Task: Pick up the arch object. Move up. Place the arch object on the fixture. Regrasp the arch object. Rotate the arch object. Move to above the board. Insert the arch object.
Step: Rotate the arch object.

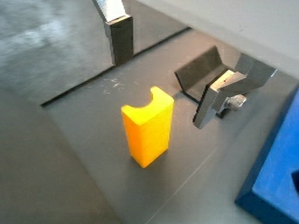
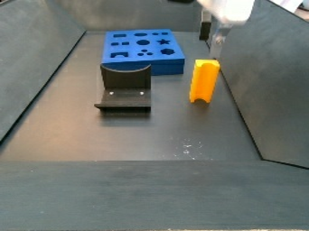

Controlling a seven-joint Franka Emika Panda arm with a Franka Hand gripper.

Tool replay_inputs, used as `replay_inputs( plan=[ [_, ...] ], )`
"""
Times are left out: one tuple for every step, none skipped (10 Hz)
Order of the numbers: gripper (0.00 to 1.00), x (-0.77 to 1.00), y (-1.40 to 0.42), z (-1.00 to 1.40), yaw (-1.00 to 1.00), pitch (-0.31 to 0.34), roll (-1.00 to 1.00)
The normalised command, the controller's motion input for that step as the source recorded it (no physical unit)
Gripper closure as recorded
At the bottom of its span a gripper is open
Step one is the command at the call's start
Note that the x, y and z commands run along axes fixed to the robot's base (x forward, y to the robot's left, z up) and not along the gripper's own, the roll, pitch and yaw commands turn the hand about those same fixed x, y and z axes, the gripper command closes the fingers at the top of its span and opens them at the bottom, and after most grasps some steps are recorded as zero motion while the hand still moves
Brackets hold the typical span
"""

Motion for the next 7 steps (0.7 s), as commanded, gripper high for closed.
replay_inputs(
  plan=[
    [0.0, 0.02, 0.0, -0.16, 1.0, 0.0, 0.0],
    [0.0, 0.04, -0.01, -0.15, 1.0, -0.003, 0.0],
    [0.0, 0.04, 0.0, -0.09, 1.0, -0.007, 0.0],
    [0.0, 0.04, 0.0, -0.06, 1.0, -0.01, 0.0],
    [0.0, 0.04, 0.0, -0.05, 1.0, -0.012, 0.0],
    [0.0, 0.04, 0.0, -0.04, 1.0, -0.013, 0.0],
    [0.0, 0.04, 0.0, -0.04, 1.0, -0.014, 0.0]
  ],
)
